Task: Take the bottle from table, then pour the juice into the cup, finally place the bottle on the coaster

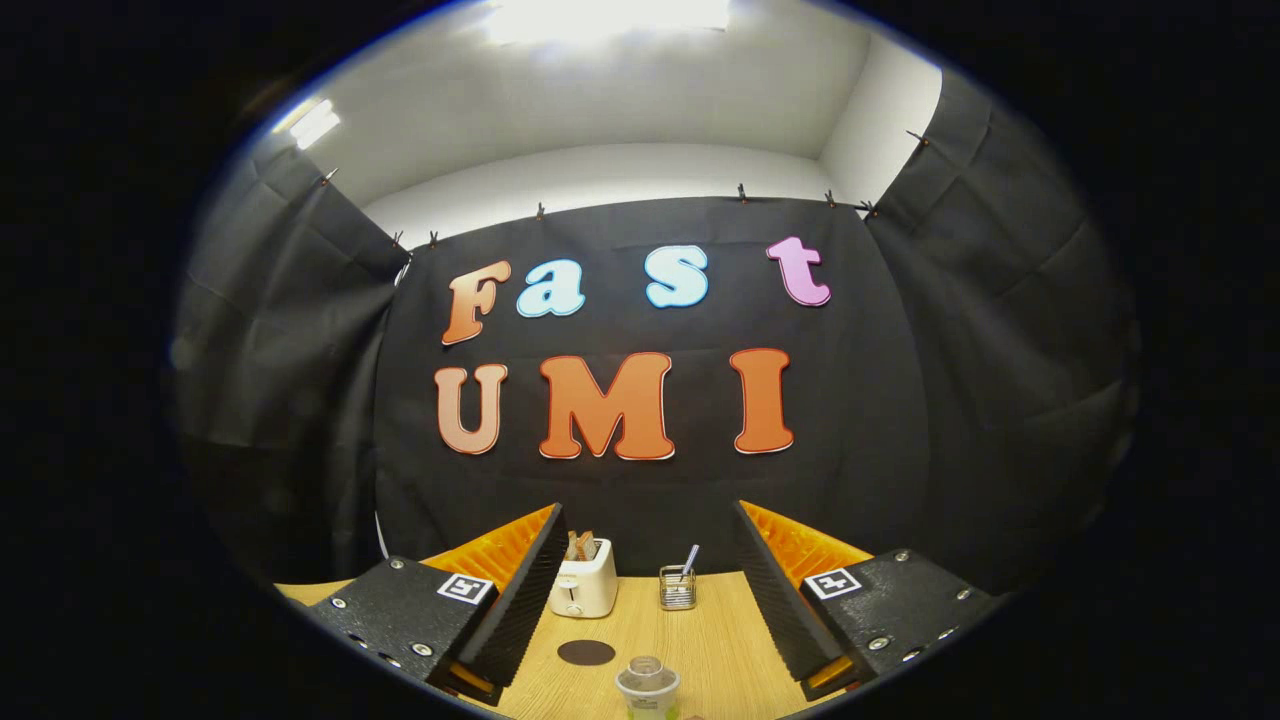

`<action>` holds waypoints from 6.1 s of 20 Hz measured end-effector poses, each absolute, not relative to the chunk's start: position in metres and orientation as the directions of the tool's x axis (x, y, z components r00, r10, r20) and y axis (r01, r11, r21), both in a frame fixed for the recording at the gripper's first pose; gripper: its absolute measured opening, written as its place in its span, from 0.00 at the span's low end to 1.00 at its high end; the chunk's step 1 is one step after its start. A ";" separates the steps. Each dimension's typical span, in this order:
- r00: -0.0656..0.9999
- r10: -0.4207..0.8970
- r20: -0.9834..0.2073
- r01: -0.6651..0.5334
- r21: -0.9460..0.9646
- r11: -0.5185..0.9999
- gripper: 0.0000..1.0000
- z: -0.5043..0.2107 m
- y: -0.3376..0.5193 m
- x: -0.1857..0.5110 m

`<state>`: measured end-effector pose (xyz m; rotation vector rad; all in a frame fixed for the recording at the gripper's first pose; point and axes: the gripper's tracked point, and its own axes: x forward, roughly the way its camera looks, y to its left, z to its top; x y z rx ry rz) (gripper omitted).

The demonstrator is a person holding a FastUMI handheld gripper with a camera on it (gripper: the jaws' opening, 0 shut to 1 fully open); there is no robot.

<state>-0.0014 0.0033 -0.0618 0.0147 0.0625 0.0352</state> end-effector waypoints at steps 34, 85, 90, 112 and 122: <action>0.859 0.013 -0.512 -0.018 -0.006 1.000 0.90 -0.352 0.011 -0.024; 0.995 0.037 -0.096 -0.099 -0.990 0.104 0.60 -0.305 0.130 0.020; 0.995 0.070 -0.074 -0.075 -0.997 0.002 0.60 -0.305 0.134 0.023; 0.983 0.182 -0.026 0.005 -0.986 -0.166 0.59 -0.298 0.147 0.026; 0.979 0.201 -0.029 0.011 -0.981 -0.195 0.59 -0.297 0.149 0.030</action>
